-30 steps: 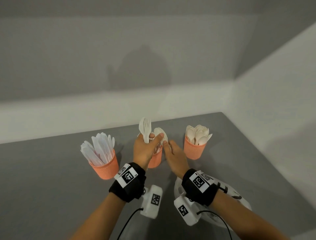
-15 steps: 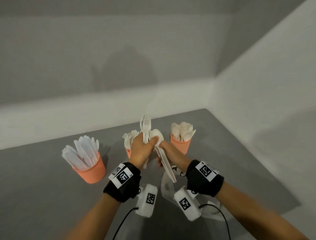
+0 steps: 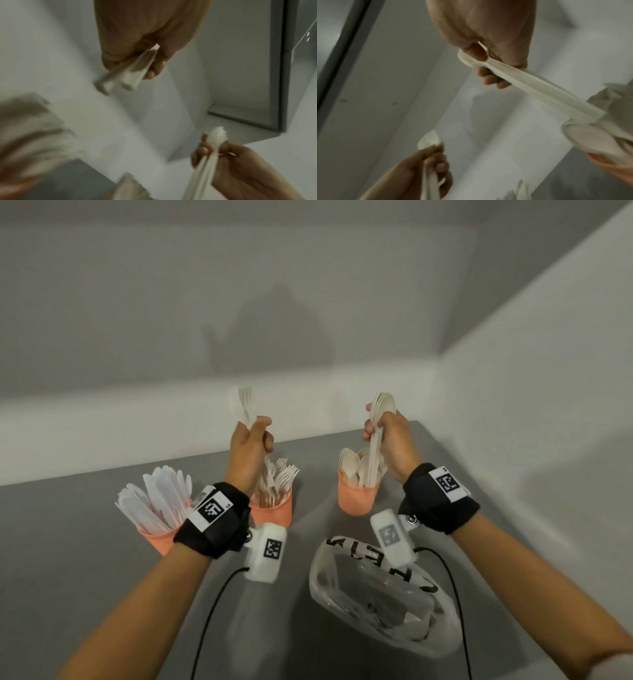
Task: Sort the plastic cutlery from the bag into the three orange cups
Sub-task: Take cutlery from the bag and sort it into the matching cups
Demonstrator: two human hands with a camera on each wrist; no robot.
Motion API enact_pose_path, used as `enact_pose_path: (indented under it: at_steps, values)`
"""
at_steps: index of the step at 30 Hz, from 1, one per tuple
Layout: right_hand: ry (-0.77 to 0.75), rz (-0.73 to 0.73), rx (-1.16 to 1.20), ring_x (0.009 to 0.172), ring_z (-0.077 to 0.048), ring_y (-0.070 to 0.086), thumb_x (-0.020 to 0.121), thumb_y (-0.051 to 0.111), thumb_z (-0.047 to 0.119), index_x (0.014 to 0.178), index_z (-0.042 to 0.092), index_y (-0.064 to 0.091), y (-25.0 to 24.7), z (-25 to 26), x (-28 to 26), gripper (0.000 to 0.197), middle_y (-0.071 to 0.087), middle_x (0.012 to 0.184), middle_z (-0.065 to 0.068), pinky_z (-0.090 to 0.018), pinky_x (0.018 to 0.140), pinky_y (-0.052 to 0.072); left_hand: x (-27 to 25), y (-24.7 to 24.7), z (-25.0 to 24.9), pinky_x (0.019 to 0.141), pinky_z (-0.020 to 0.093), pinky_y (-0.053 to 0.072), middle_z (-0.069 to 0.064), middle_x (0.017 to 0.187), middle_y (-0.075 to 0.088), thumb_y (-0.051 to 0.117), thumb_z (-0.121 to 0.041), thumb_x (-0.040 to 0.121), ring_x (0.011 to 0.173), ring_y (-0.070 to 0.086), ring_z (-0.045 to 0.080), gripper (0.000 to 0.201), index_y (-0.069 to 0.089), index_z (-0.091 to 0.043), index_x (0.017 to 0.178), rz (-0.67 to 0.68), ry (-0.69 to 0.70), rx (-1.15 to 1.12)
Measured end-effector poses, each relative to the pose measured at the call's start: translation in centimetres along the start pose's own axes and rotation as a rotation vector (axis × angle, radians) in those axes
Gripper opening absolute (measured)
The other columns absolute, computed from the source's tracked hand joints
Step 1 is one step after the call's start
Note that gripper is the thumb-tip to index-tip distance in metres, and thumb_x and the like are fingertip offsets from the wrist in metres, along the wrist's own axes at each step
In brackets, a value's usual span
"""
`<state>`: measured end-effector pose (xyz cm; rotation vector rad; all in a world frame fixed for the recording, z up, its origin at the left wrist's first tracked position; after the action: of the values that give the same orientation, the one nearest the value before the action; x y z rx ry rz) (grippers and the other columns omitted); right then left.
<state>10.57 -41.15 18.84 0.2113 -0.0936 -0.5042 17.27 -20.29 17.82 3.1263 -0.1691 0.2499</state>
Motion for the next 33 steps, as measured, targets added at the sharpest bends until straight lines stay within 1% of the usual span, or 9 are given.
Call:
enact_pose_path:
  at_steps: [8,10,12,14,16,19,26,30,33]
  values:
    - [0.026,-0.016,0.132,0.050,-0.015,0.040,0.057,0.033,0.013,0.074,0.010,0.049,-0.8,-2.9,2.7,0.023,0.041,0.043,0.003,-0.025,0.055,0.039,0.0,-1.9,3.6,0.084,0.001,0.036,0.002,0.083,0.066,0.025,-0.022,0.103,0.083,0.059,-0.011,0.021,0.043,-0.012,0.099,-0.056,0.185,0.108]
    - [0.072,-0.007,0.191,0.045,-0.014,0.039,0.056,0.035,0.013,0.070,0.010,0.048,-0.7,-3.9,3.0,0.019,0.039,0.041,0.002,-0.025,0.052,0.036,-0.2,-2.1,4.8,0.095,0.018,0.038,0.006,0.088,0.068,0.025,-0.023,0.103,0.093,0.061,0.001,0.024,0.048,-0.016,0.105,-0.104,0.194,0.124]
    - [0.112,0.003,0.255,0.042,-0.013,0.038,0.055,0.036,0.013,0.068,0.009,0.046,-0.6,-4.7,3.1,0.017,0.039,0.040,0.001,-0.022,0.048,0.034,-0.4,-2.1,5.7,0.100,0.037,0.039,0.012,0.094,0.068,0.025,-0.027,0.103,0.100,0.061,0.020,0.036,0.054,-0.048,0.095,-0.149,0.185,0.149]
    - [0.132,0.003,0.293,0.042,-0.013,0.038,0.054,0.037,0.012,0.067,0.008,0.044,-0.5,-5.5,3.4,0.016,0.039,0.039,0.001,-0.020,0.047,0.035,-0.5,-2.0,6.5,0.099,0.051,0.041,0.012,0.097,0.069,0.026,-0.039,0.099,0.101,0.061,0.032,0.033,0.050,-0.058,0.087,-0.156,0.174,0.160]
    - [0.139,-0.008,0.293,0.041,-0.014,0.040,0.053,0.037,0.011,0.066,0.008,0.043,-0.7,-6.6,3.9,0.014,0.040,0.039,0.000,-0.020,0.049,0.036,-0.6,-2.0,7.2,0.095,0.057,0.041,0.008,0.096,0.070,0.028,-0.050,0.093,0.099,0.062,0.032,0.023,0.050,-0.044,0.092,-0.163,0.165,0.173]
    - [0.094,-0.037,0.213,0.043,-0.017,0.046,0.056,0.041,0.010,0.063,0.006,0.048,-1.4,-8.0,4.4,0.011,0.048,0.040,-0.003,-0.024,0.053,0.042,-0.6,-1.8,8.2,0.088,0.053,0.046,0.009,0.096,0.069,0.026,-0.054,0.090,0.090,0.061,0.030,0.051,0.062,-0.019,0.094,-0.178,0.166,0.216]
    - [-0.022,0.027,-0.153,0.050,-0.009,0.055,0.071,0.042,0.001,0.048,0.020,0.058,-2.2,-8.9,4.5,0.034,0.058,0.047,0.006,-0.017,0.054,0.046,0.0,-1.5,10.3,0.075,0.052,0.048,0.011,0.083,0.063,0.025,-0.052,0.095,0.080,0.059,0.031,0.053,0.067,-0.020,0.096,-0.230,0.300,0.374]
    - [-0.052,-0.003,-0.319,0.052,0.006,0.056,0.077,0.038,-0.018,0.065,0.013,0.053,-2.6,-9.1,4.1,0.036,0.061,0.063,0.002,-0.007,0.055,0.044,-0.3,-1.2,12.1,0.081,0.052,0.043,0.023,0.094,0.057,0.024,-0.051,0.093,0.088,0.052,0.040,0.065,0.058,0.003,0.104,-0.245,0.268,0.538]
    - [-0.075,-0.020,-0.388,0.065,0.000,0.058,0.076,0.038,-0.016,0.071,0.016,0.055,-2.5,-9.1,3.8,0.037,0.061,0.072,0.002,-0.005,0.061,0.044,-0.9,-1.2,13.1,0.099,0.043,0.033,0.031,0.118,0.046,0.032,-0.040,0.089,0.108,0.044,0.042,0.057,0.055,0.009,0.108,-0.246,0.203,0.565]
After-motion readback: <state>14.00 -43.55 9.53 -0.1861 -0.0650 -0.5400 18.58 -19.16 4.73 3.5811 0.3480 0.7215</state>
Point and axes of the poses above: each hand's wrist, its own x-axis towards the middle knuckle, its own y-axis out of the palm, z = x × y, the point moved 4 cm from there along x, towards the middle knuckle
